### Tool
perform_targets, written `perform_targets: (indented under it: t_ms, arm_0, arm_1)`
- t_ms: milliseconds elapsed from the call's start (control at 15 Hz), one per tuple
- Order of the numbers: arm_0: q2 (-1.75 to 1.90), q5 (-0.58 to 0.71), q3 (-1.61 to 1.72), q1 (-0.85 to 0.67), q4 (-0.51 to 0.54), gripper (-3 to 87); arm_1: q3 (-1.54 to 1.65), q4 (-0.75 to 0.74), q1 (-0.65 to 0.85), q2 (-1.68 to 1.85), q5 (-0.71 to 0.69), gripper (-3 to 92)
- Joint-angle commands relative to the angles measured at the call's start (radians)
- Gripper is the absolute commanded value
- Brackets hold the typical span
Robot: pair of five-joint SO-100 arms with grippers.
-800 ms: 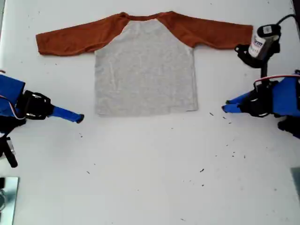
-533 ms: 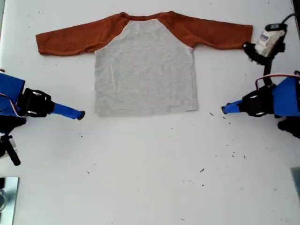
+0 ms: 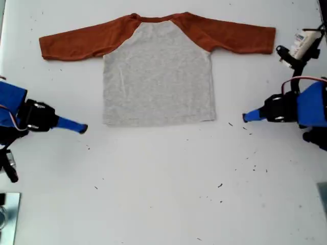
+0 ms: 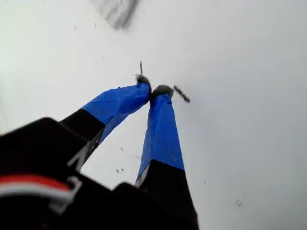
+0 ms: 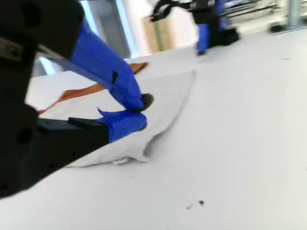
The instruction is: Fold t shirt
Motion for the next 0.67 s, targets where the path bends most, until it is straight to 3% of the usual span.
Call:
perform_targets:
  t_ms: [0,267,333,467,600]
  arm_0:
    - [0.008,0.038,0.012,0.031,-0.021,-0.3]
    - [0.008,0.012,0.012,-0.041,0.011,-0.3]
    - [0.008,0.003,0.012,-0.051,0.012,-0.3]
    - [0.008,0.002,0.012,-0.046,0.014,-0.3]
    - [0.008,0.000,0.012,-0.034,0.014,-0.3]
  arm_1:
    - [-0.383,0.035,0.135,-0.380,-0.173,3.4]
    - [-1.062,0.316,0.600,-0.873,-0.611,3.6]
    - [-1.178,0.360,0.710,-0.951,-0.693,8.2]
    - [-1.344,0.411,0.885,-1.103,-0.811,30.3]
    - [-1.459,0.413,1.006,-1.200,-0.930,39.2]
